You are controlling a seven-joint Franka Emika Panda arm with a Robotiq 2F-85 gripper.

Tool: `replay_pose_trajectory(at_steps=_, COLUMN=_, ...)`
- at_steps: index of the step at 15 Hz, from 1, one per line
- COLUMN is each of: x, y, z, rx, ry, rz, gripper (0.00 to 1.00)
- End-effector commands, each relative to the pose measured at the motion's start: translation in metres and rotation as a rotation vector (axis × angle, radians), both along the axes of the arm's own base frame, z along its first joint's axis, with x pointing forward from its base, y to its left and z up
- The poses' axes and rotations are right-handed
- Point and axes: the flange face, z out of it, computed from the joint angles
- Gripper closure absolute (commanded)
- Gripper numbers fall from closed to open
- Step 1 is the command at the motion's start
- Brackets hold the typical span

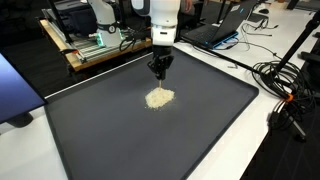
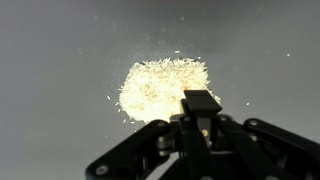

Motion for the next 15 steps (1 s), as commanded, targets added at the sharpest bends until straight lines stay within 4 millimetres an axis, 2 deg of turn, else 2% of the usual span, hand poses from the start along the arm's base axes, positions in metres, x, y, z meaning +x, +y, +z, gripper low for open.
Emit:
replay_pose_trajectory(at_steps=1, x=0.007, y=0.005, z=-0.01, rx=-0.028, ry=0.011, rz=0.002, gripper=0.97)
replay_pose_trajectory(at_steps=5, x=0.01, y=0.013, z=-0.025, rx=-0.026, ry=0.039, rz=0.02, gripper=0.97)
replay_pose_trajectory(at_steps=15, x=0.013, y=0.014, z=-0.028, rx=-0.031, ry=0.058, rz=0.026, gripper=0.97)
